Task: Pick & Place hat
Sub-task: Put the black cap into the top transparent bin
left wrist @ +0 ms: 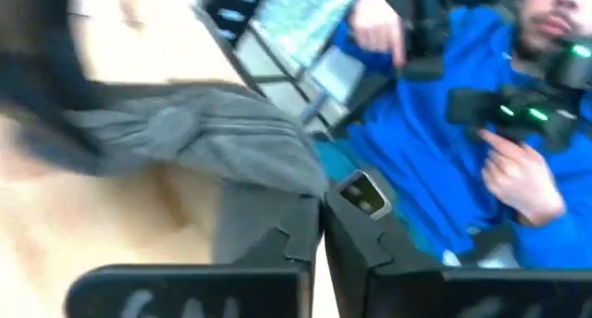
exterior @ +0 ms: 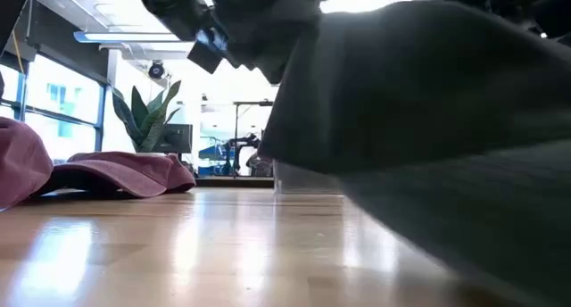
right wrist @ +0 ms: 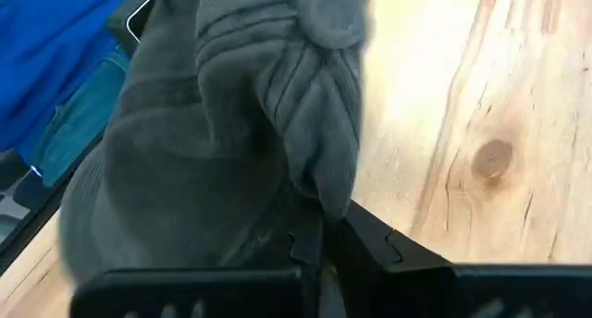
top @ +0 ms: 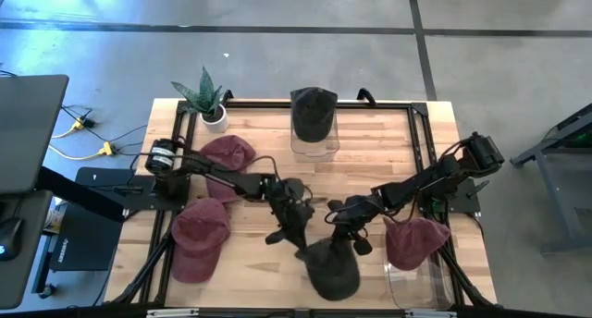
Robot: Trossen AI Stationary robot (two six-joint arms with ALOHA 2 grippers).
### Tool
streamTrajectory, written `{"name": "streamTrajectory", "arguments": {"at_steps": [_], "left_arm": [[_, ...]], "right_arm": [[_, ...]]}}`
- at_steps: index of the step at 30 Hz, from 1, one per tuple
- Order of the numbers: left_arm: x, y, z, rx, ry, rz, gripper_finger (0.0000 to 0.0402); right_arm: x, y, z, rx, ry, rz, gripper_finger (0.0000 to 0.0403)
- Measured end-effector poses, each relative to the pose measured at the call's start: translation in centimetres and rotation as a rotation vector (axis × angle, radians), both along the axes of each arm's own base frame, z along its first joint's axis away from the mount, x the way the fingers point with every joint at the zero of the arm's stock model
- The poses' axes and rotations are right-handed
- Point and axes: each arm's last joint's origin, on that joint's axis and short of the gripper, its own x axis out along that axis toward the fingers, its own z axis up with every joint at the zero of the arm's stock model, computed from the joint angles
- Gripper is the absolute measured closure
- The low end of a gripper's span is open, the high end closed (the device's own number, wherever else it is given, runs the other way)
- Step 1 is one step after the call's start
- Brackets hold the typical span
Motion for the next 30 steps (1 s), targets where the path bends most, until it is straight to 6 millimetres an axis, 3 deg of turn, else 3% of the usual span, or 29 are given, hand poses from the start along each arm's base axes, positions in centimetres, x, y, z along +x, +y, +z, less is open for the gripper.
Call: {"name": "streamTrajectory", "arguments": {"at_steps": [9, 15, 24, 27, 30], "left_arm": [[-3.7, 4.8, 2.7, 0.352, 0.171, 0.257, 0.0384], [-6.2, 6.7, 4.4, 0.515, 0.275, 0.368, 0.0384], [-6.0, 5.5, 3.1, 0.434, 0.151, 0.313, 0.0383], [-5.6, 4.7, 2.2, 0.433, 0.141, 0.331, 0.0383], [-5.5, 3.6, 2.6, 0.422, 0.104, 0.331, 0.0383]], "right_arm": [[1.0, -0.2, 1.3, -0.001, -0.171, -0.162, 0.0395], [1.1, -0.3, 1.3, 0.001, -0.162, -0.226, 0.0388], [0.9, 0.0, 1.2, 0.062, -0.124, -0.145, 0.0354], [0.8, -0.2, 1.1, 0.092, -0.089, -0.095, 0.0313], [0.9, -0.8, 0.9, 0.100, -0.052, -0.122, 0.0255]]}}
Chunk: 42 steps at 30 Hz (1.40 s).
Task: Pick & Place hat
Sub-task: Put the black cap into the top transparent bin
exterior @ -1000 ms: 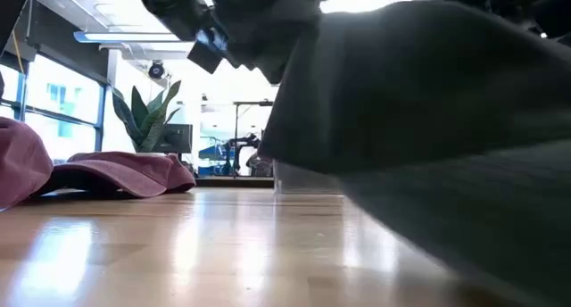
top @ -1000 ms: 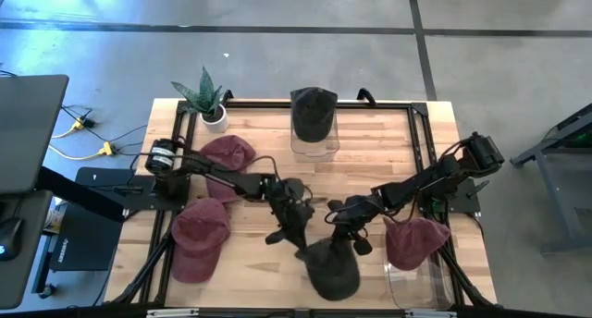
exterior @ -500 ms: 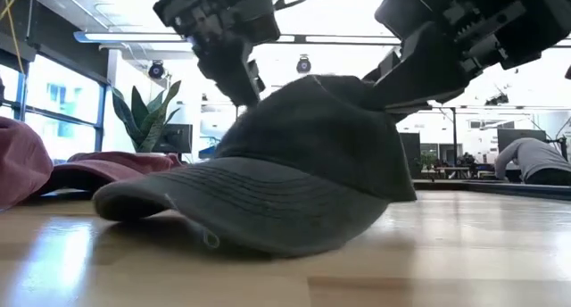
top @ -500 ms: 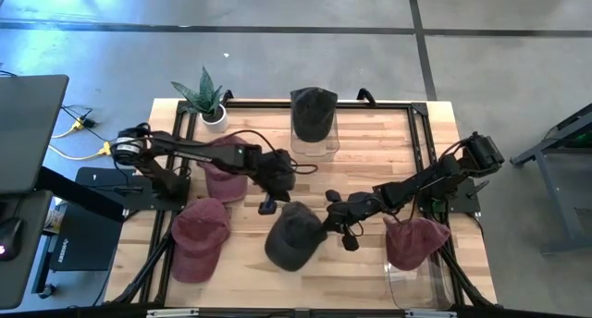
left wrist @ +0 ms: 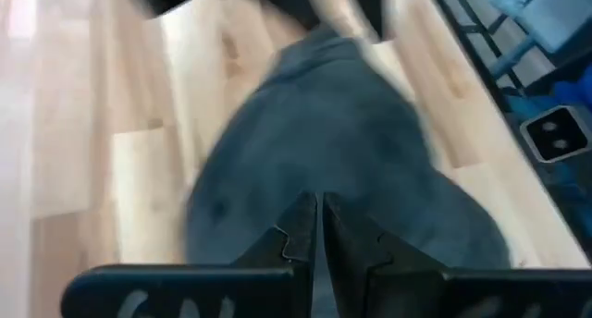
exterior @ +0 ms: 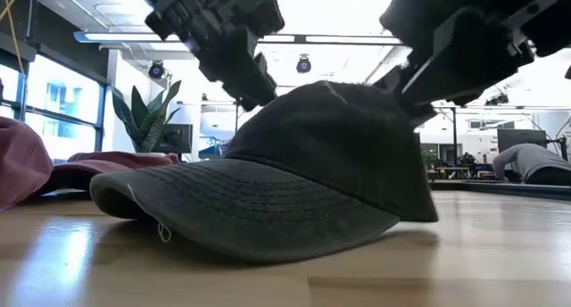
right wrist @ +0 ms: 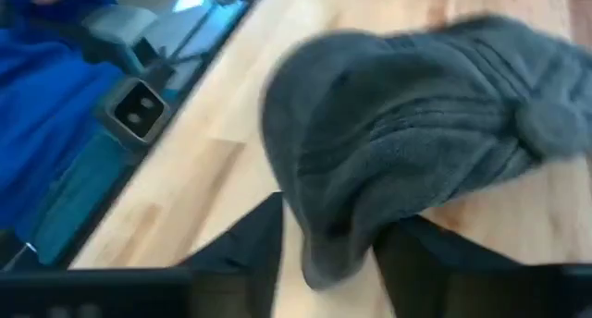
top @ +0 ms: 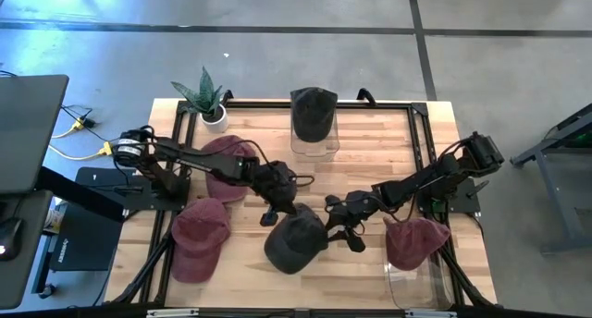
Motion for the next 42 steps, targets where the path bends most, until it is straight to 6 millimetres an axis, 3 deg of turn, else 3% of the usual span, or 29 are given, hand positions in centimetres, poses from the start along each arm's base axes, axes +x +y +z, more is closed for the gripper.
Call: {"name": "streamTrajectory", "arguments": {"at_steps": [6, 11, 14, 17, 22, 25, 31, 37, 42], "left_arm": [[-0.5, -2.3, 0.1, 0.052, 0.009, -0.007, 0.0383], [-0.7, -3.8, 0.1, 0.103, -0.004, 0.029, 0.0383], [-0.8, -4.3, 0.1, 0.138, -0.014, 0.050, 0.0383], [-0.8, -4.4, 0.1, 0.159, -0.018, 0.069, 0.0383], [-0.9, -4.5, 0.0, 0.122, 0.009, 0.059, 0.0383], [-1.4, -5.6, -0.2, 0.100, 0.034, -0.006, 0.0383], [-3.2, -10.0, -0.8, 0.065, 0.109, -0.142, 0.0383], [-5.1, -14.3, -1.7, 0.135, 0.116, -0.201, 0.0383], [-5.7, -15.2, -1.7, 0.246, 0.064, -0.112, 0.0383]], "right_arm": [[0.3, 0.1, -2.2, 0.013, 0.080, 0.017, 0.0147], [1.0, 0.8, -4.5, 0.025, 0.062, 0.084, 0.0131], [1.2, 1.1, -4.8, 0.062, 0.016, 0.164, 0.0149], [1.2, 1.2, -4.6, 0.082, 0.012, 0.201, 0.0193], [1.1, 1.2, -4.5, 0.084, 0.009, 0.213, 0.0318], [1.1, 1.2, -4.5, 0.064, -0.008, 0.225, 0.0387], [1.2, 1.1, -4.4, 0.055, -0.015, 0.197, 0.0369], [1.6, 0.5, -4.2, 0.037, -0.040, 0.128, 0.0398], [1.6, 0.3, -4.1, 0.145, 0.020, 0.111, 0.0369]]}}
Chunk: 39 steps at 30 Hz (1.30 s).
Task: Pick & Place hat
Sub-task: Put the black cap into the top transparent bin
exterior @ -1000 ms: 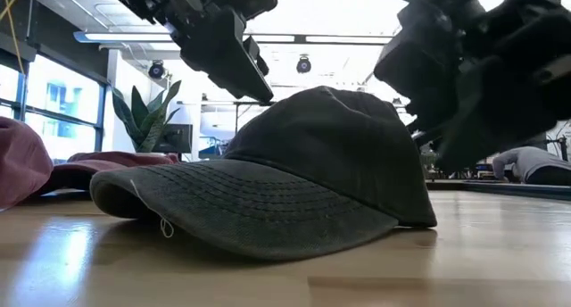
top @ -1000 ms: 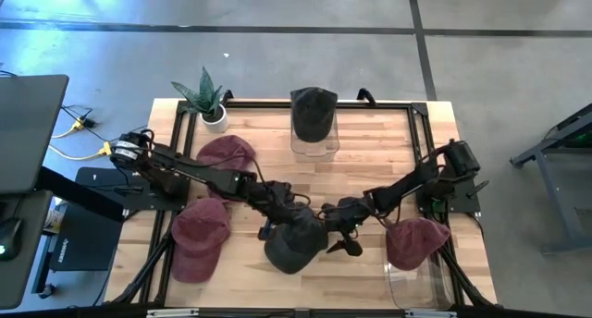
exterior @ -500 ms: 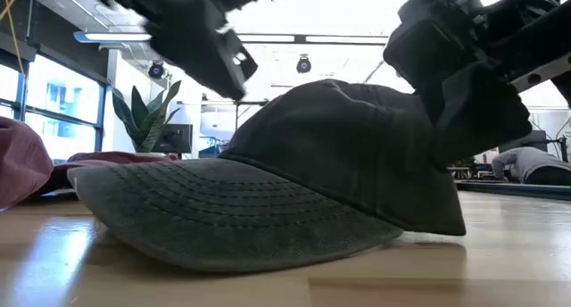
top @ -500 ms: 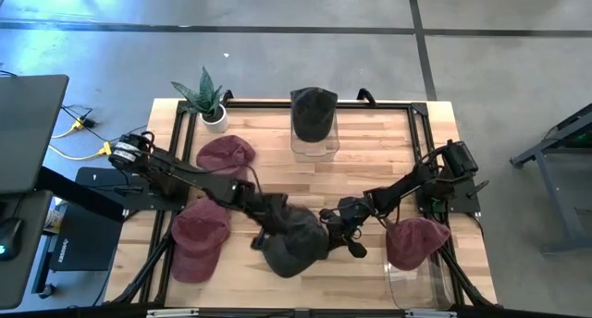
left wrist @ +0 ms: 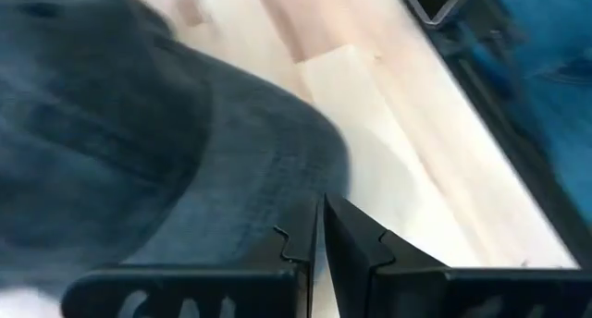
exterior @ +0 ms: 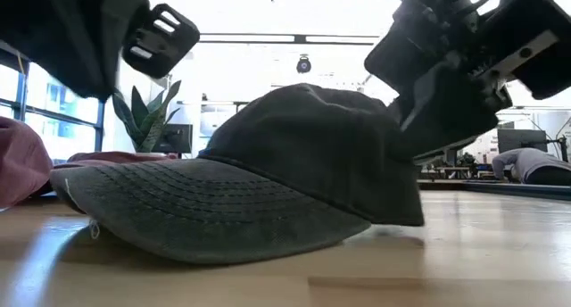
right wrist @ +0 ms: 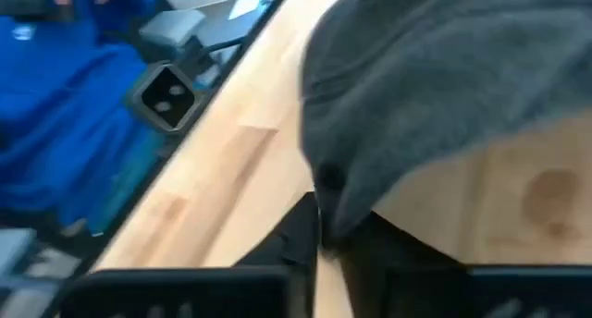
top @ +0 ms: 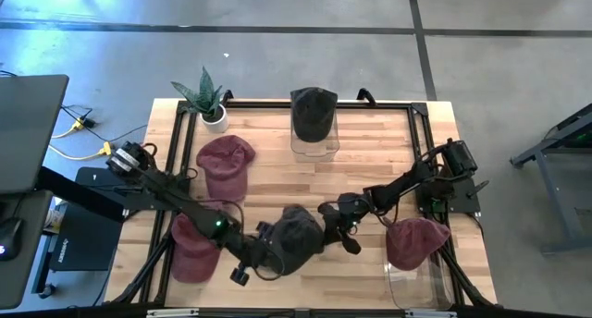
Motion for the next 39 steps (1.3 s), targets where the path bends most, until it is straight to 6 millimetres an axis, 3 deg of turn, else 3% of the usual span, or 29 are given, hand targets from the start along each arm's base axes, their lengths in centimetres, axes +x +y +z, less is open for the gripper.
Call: {"name": "streamTrajectory", "arguments": {"at_steps": [6, 10, 14, 19, 25, 27, 33, 39], "left_arm": [[0.1, 0.1, 0.0, 0.009, -0.006, 0.022, 0.0383], [0.1, 0.2, 0.0, 0.012, -0.008, 0.025, 0.0383], [0.2, 0.3, 0.0, 0.053, -0.037, 0.065, 0.0383], [0.3, 0.4, 0.1, 0.090, -0.070, 0.098, 0.0383], [0.5, 0.8, 0.1, 0.091, -0.066, 0.111, 0.0383], [0.5, 1.1, -0.3, 0.067, -0.051, 0.106, 0.0383], [-0.1, 1.8, -2.3, -0.006, 0.026, 0.060, 0.0383], [-0.2, 2.1, -3.2, -0.003, 0.047, 0.089, 0.0383]], "right_arm": [[-0.3, 0.6, -0.2, 0.024, 0.050, 0.009, 0.0260], [-0.7, 1.9, -0.7, -0.076, 0.057, -0.100, 0.0183], [-1.1, 3.2, -1.8, -0.214, 0.003, -0.097, 0.0159], [-0.9, 3.7, -1.5, -0.232, -0.095, -0.074, 0.0207], [-0.5, 3.0, -1.3, -0.221, -0.110, -0.105, 0.0356], [-0.5, 2.7, -1.2, -0.216, -0.103, -0.098, 0.0390], [-0.8, 2.5, 0.1, -0.183, -0.077, -0.074, 0.0363], [-1.8, 2.5, 0.9, -0.164, 0.027, 0.020, 0.0388]]}}
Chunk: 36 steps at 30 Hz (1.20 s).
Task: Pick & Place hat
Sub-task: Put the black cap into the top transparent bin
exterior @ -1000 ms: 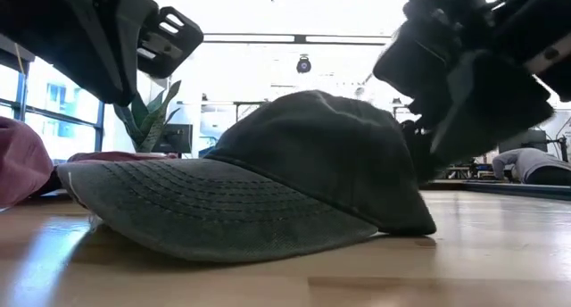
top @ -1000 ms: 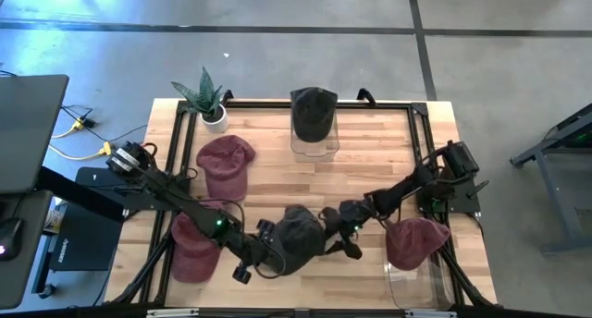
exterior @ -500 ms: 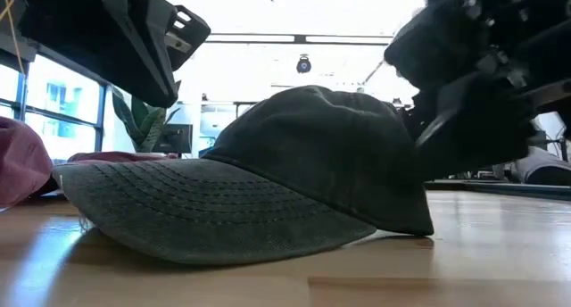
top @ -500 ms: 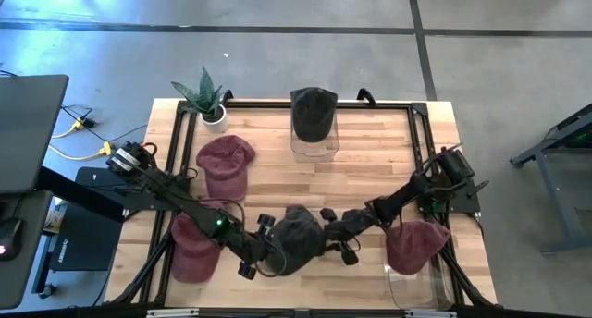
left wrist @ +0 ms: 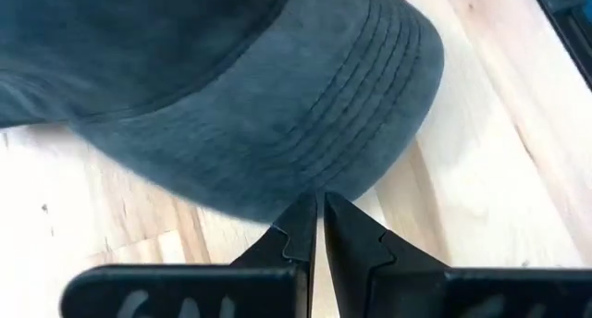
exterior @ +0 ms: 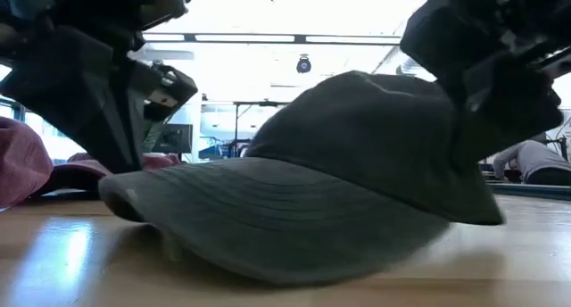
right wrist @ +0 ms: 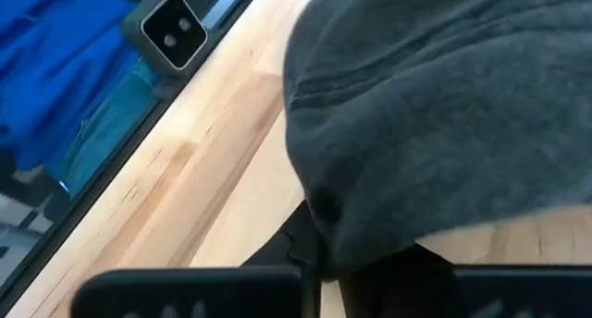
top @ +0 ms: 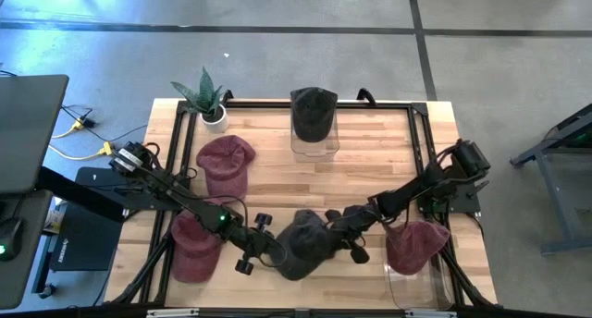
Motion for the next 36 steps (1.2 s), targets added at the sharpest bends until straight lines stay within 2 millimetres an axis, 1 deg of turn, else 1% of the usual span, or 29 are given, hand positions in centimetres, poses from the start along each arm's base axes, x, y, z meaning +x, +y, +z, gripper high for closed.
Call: {"name": "streamTrajectory", "arguments": {"at_steps": [4, 10, 13, 15, 17, 19, 21, 23, 25, 28, 30, 33, 36], "left_arm": [[0.1, 0.1, 0.1, 0.051, -0.041, 0.001, 0.0383], [0.3, 0.6, 0.2, 0.224, -0.116, 0.034, 0.0383], [0.6, 1.3, 0.3, 0.296, -0.124, 0.029, 0.0383], [0.3, 2.4, 1.0, 0.330, -0.098, 0.035, 0.0383], [0.2, 3.5, 1.9, 0.331, -0.094, 0.068, 0.0383], [0.4, 4.6, 2.2, 0.315, -0.068, 0.078, 0.0383], [0.5, 5.6, 2.5, 0.272, -0.055, 0.026, 0.0383], [1.4, 6.4, 3.1, 0.193, -0.103, -0.062, 0.0383], [2.1, 7.4, 3.3, 0.124, -0.135, -0.130, 0.0383], [4.0, 9.3, 2.5, 0.037, -0.202, -0.181, 0.0383], [4.8, 10.8, 1.4, 0.006, -0.198, -0.183, 0.0383], [6.3, 12.6, 0.4, -0.060, -0.260, -0.162, 0.0383], [7.3, 13.8, -2.0, -0.144, -0.224, -0.127, 0.0383]], "right_arm": [[0.1, -0.2, 0.1, 0.017, 0.003, -0.024, 0.0397], [0.7, -1.3, 0.5, -0.025, -0.080, -0.006, 0.0376], [0.8, -1.5, 0.8, -0.048, -0.116, 0.019, 0.0393], [1.0, -1.5, 1.5, -0.029, -0.126, 0.056, 0.0398], [1.2, -1.3, 2.8, 0.006, -0.150, 0.091, 0.0393], [1.4, -1.1, 4.1, 0.029, -0.166, 0.143, 0.0394], [1.3, -1.0, 5.0, 0.031, -0.161, 0.210, 0.0399], [1.2, -1.0, 5.7, 0.015, -0.163, 0.242, 0.0398], [1.0, -1.0, 5.8, -0.005, -0.152, 0.252, 0.0395], [0.7, -1.1, 5.3, -0.027, -0.116, 0.255, 0.0398], [0.6, -1.2, 4.9, -0.035, -0.081, 0.253, 0.0400], [0.4, -1.3, 4.5, -0.034, -0.022, 0.238, 0.0392], [0.2, -1.6, 4.2, -0.036, 0.056, 0.162, 0.0381]]}}
